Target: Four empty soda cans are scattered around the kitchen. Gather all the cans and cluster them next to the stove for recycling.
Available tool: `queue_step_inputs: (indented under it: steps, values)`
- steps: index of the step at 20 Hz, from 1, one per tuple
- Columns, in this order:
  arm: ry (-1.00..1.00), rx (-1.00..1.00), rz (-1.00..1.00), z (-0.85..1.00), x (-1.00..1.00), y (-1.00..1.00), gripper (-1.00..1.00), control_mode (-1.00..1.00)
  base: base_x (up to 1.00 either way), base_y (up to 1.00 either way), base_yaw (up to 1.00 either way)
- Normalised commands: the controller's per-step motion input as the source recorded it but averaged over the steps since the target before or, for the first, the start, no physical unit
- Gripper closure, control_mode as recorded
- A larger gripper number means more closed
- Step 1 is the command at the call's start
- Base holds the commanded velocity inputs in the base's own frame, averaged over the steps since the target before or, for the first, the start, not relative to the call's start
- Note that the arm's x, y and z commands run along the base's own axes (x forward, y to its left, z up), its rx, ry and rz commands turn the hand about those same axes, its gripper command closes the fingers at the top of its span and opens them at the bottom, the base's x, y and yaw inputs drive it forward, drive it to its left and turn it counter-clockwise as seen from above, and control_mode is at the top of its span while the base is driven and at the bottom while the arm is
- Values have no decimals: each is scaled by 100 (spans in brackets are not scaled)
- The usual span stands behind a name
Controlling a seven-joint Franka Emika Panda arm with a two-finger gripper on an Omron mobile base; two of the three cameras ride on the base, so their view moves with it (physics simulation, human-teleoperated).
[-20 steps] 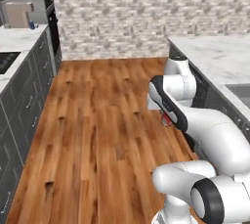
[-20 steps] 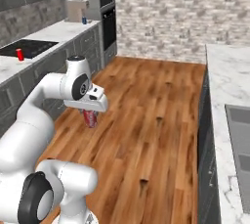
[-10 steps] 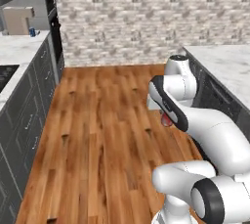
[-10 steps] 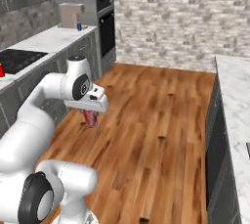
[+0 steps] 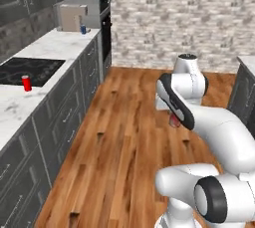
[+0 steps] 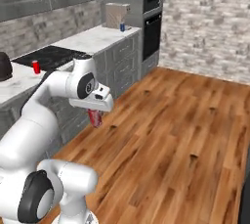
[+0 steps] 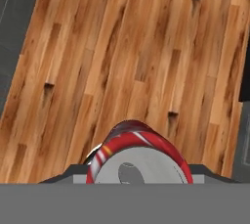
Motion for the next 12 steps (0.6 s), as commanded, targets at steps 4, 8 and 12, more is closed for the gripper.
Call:
queue_step_inputs:
  steps: [4, 8, 12]
  values:
    - [0, 0, 0, 0, 0, 0, 100, 100, 21, 0, 50]
    - [0, 0, 0, 0, 0, 0, 100, 100, 57, 8, 37]
    - [0, 0, 0, 0, 0, 0, 100, 100, 100, 1, 13]
